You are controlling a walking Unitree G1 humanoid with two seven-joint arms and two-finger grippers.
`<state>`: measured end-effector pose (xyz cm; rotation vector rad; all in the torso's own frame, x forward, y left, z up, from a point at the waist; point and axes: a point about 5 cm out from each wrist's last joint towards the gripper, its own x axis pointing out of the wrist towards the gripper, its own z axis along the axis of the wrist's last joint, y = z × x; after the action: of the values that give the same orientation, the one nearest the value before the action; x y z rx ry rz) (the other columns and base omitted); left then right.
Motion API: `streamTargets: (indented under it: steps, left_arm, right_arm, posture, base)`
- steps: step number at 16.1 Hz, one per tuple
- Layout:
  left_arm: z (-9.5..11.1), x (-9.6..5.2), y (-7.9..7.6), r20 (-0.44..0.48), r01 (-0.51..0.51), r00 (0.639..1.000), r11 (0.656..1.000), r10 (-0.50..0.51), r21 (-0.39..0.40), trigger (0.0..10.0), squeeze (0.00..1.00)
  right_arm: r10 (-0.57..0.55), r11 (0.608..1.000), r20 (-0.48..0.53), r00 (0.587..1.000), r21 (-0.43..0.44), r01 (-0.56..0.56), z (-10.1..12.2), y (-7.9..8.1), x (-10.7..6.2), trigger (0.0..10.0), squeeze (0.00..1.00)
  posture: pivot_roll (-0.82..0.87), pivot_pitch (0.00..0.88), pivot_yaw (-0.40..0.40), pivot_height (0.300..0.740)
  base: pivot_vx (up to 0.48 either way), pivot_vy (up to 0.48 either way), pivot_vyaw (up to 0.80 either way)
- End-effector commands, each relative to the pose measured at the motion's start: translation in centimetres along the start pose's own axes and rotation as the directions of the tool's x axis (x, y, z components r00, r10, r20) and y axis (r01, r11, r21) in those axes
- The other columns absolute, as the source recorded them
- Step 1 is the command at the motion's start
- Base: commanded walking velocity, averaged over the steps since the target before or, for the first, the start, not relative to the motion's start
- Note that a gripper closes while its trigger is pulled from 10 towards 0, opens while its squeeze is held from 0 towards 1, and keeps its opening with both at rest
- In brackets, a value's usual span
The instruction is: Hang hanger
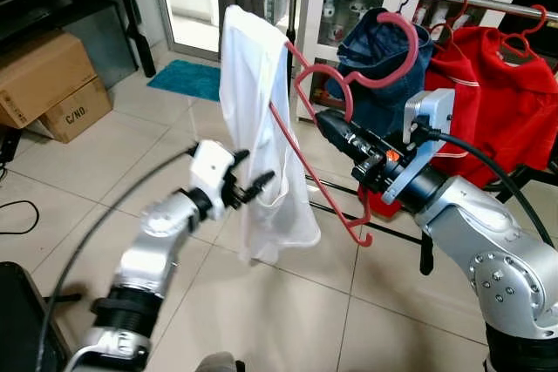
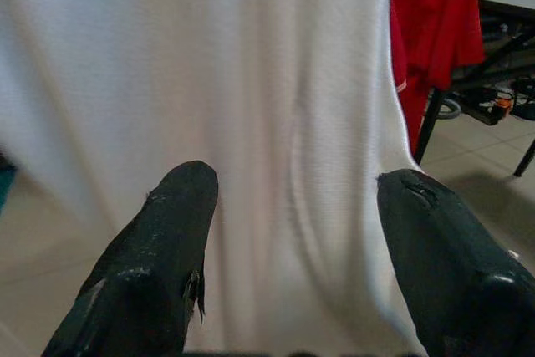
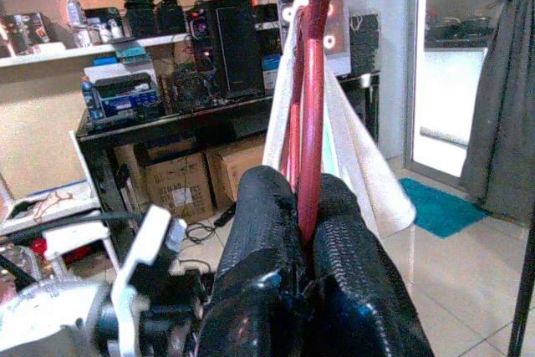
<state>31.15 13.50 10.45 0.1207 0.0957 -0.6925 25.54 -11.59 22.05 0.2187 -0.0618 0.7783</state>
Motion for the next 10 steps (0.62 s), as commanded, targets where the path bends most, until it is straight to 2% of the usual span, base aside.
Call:
streamTargets:
  steps: [1,2,3,4,8,9,10]
  left_arm:
    - [0.6,0.6,-0.3,0.013,0.023,1.0,0.999,-0.023,0.024,10.0,0.0]
    - [0.5,0.7,-0.8,0.009,0.037,0.999,0.999,-0.037,0.032,10.0,0.0]
    - [0.4,0.8,-0.9,0.007,0.04,0.999,0.999,-0.04,0.036,3.3,0.0]
    - [0.2,0.7,-1.1,-0.003,0.039,0.999,0.998,-0.039,0.044,0.0,0.0]
    - [0.0,0.5,-1.5,-0.012,0.059,0.998,0.996,-0.058,0.066,0.0,0.0]
    - [0.4,0.0,-1.6,0.002,0.091,0.996,0.993,-0.091,0.073,10.0,0.0]
    - [0.6,-0.2,-1.7,0.016,0.117,0.993,0.991,-0.118,0.061,10.0,0.0]
  right_arm:
    - [0.015,1.0,0.026,1.0,-0.006,-0.015,0.8,0.2,0.0,10.0,0.0]
    - [0.013,1.0,0.026,1.0,-0.005,-0.013,0.8,0.2,0.0,10.0,0.0]
    - [0.011,1.0,0.028,1.0,-0.004,-0.01,0.9,0.1,0.0,10.0,0.0]
    - [0.006,1.0,0.029,1.0,-0.002,-0.006,0.8,0.1,0.0,10.0,0.0]
    - [-0.008,1.0,0.02,1.0,0.0,0.008,0.6,-0.2,-0.1,10.0,0.0]
    - [-0.02,1.0,0.013,1.0,-0.002,0.02,0.6,-0.4,-0.1,10.0,0.0]
    - [-0.024,1.0,0.011,1.0,-0.005,0.024,0.6,-0.5,-0.1,10.0,0.0]
  posture:
    - [-0.01,0.0,-0.002,0.723]
    - [-0.01,0.0,-0.002,0.723]
    - [-0.01,0.0,0.006,0.723]
    - [-0.01,0.0,0.007,0.723]
    - [-0.01,0.0,0.01,0.723]
    - [0.0,0.0,0.01,0.723]
    - [0.0,0.0,0.01,0.723]
  base:
    - [0.0,0.0,0.0]
    - [0.0,0.0,0.0]
    - [0.0,0.0,0.0]
    - [0.0,0.0,0.0]
    - [0.0,0.0,0.0]
    - [0.0,0.0,0.0]
    - [0.0,0.0,0.0]
